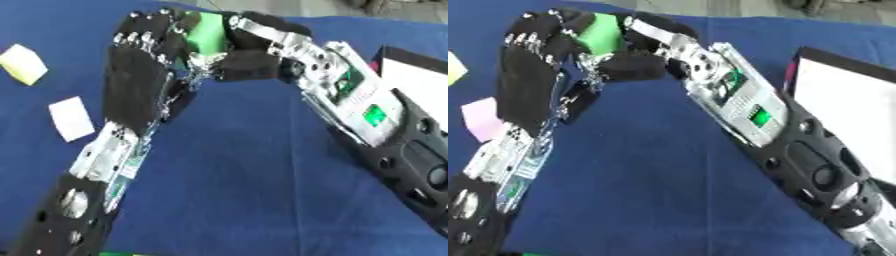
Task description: Pick up the objects with one hand, pass them to the other hand, and then place them into the box on the other side of the table.
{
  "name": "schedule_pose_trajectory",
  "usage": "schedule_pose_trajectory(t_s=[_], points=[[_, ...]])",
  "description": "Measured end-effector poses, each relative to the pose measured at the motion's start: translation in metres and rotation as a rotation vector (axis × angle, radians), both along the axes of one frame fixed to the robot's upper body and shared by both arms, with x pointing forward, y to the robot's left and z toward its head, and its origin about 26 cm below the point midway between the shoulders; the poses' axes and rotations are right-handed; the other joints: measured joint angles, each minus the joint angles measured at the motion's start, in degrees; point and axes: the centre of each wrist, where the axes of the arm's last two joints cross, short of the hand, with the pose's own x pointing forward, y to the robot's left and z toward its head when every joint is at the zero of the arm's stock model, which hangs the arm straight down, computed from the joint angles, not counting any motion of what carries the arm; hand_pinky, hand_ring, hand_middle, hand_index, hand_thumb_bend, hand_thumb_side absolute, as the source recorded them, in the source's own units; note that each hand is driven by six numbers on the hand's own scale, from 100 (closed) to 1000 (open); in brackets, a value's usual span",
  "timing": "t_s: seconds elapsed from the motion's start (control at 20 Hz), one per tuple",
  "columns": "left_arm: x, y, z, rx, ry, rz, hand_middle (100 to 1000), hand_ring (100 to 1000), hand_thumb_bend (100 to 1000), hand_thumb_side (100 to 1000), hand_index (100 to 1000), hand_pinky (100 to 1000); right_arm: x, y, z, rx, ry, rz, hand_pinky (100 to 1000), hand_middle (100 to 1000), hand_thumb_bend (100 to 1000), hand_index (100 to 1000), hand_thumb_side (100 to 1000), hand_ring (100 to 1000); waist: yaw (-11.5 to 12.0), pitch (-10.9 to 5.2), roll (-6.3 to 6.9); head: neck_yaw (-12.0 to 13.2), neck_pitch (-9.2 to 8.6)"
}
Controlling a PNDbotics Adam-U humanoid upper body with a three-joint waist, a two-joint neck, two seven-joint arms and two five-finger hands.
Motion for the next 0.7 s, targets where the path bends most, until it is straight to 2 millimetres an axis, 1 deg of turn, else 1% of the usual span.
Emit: schedule_pose_trajectory(t_s=[0.05,0.1,0.2,0.25,0.3,0.4,0.55,0.7], points=[[0.0,0.0,0.0,-0.003,-0.002,0.002,578,543,442,109,749,660,0.0,0.0,-0.001,0.015,0.011,0.003,953,695,100,711,569,1000,0.0,0.0,0.06,0.0,0.0],[0.0,0.0,0.0,-0.007,-0.003,0.004,636,600,481,162,805,712,0.0,0.0,-0.001,0.029,0.022,0.006,954,685,100,703,553,1000,0.0,0.0,0.07,0.0,0.0],[0.0,-0.001,-0.001,-0.018,0.005,0.012,712,677,503,215,863,770,-0.001,0.0,-0.001,0.044,0.042,0.013,952,677,100,697,527,1000,-0.1,-0.01,0.1,0.0,0.0],[-0.001,-0.002,-0.003,-0.025,0.02,0.016,712,677,503,215,863,770,0.0,-0.001,-0.001,0.049,0.047,0.011,952,677,100,697,527,1000,-0.1,-0.01,0.16,0.0,0.0],[0.0,-0.002,-0.006,-0.03,0.037,0.023,743,715,509,239,885,790,0.0,-0.003,0.0,0.053,0.049,0.01,951,676,100,695,507,998,-0.3,-0.02,0.27,0.0,0.0],[0.001,-0.002,-0.009,-0.046,0.082,0.039,757,735,515,259,897,805,0.0,-0.005,0.001,0.054,0.052,0.004,947,674,100,694,490,993,-0.4,-0.06,0.42,0.0,0.02],[0.005,0.005,-0.016,-0.073,0.163,0.081,752,732,458,254,892,800,0.0,-0.012,0.002,0.052,0.053,-0.013,943,671,100,692,448,989,-0.8,-0.46,0.57,0.1,0.08],[0.01,0.016,-0.022,-0.101,0.227,0.123,744,725,417,252,886,793,0.0,-0.02,0.004,0.051,0.045,-0.037,941,670,100,691,434,986,-1.2,-1.02,1.08,0.3,0.56]])
